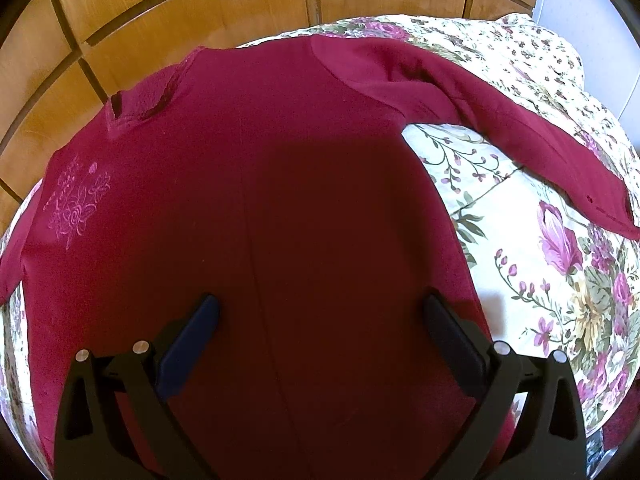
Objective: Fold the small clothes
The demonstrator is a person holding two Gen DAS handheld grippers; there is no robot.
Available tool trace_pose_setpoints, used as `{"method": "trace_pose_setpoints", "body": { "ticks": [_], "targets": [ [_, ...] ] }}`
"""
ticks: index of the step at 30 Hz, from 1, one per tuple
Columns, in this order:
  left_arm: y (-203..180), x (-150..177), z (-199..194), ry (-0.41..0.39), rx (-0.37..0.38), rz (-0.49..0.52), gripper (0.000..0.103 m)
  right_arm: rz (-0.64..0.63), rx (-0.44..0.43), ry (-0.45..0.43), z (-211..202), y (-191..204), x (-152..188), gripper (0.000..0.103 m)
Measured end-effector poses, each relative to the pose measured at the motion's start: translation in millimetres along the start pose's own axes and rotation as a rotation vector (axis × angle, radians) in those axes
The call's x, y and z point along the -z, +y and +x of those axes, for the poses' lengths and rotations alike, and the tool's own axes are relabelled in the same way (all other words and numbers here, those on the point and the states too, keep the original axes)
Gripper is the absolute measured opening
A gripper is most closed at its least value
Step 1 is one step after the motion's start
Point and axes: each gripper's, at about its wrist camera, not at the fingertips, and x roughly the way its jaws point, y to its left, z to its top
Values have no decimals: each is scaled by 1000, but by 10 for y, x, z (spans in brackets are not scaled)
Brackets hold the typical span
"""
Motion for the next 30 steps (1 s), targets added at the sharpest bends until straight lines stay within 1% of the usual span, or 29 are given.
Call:
{"method": "trace_pose_setpoints", "body": {
  "ticks": [3,6,7,11,14,17,20,23,26,28,29,30],
  "targets": [
    [-461,109,-74,0,97,75,9,-2,-1,6,-6,0,-5,101],
    [-943,281,-105,19,185,161,9,0,0,13,-3,0,-19,101],
    [-1141,374,-106,28,209,197,9,0,2,16,-4,2,-22,101],
    [-1672,697,-55,73,272,286,9,1,2,24,-3,4,-38,101],
    [-2066,997,-10,110,313,361,9,0,0,29,-6,4,-40,101],
    [-2450,1328,35,139,335,441,9,-2,-4,39,-9,0,-48,101],
    [-2764,1627,95,169,356,490,9,-1,-12,48,-3,-3,-67,101],
    [-3026,1944,154,200,368,549,9,-4,-16,52,-2,-11,-72,101],
    [-3208,2214,195,222,378,602,9,-7,-18,59,-2,-12,-78,101],
    [-3324,2392,269,263,395,637,9,-6,-20,69,2,-17,-92,101],
    [-3314,2443,279,279,397,649,15,-5,-22,72,4,-19,-97,101],
    [-3313,2489,291,294,405,657,32,-5,-23,73,6,-16,-98,101]
  ]
}}
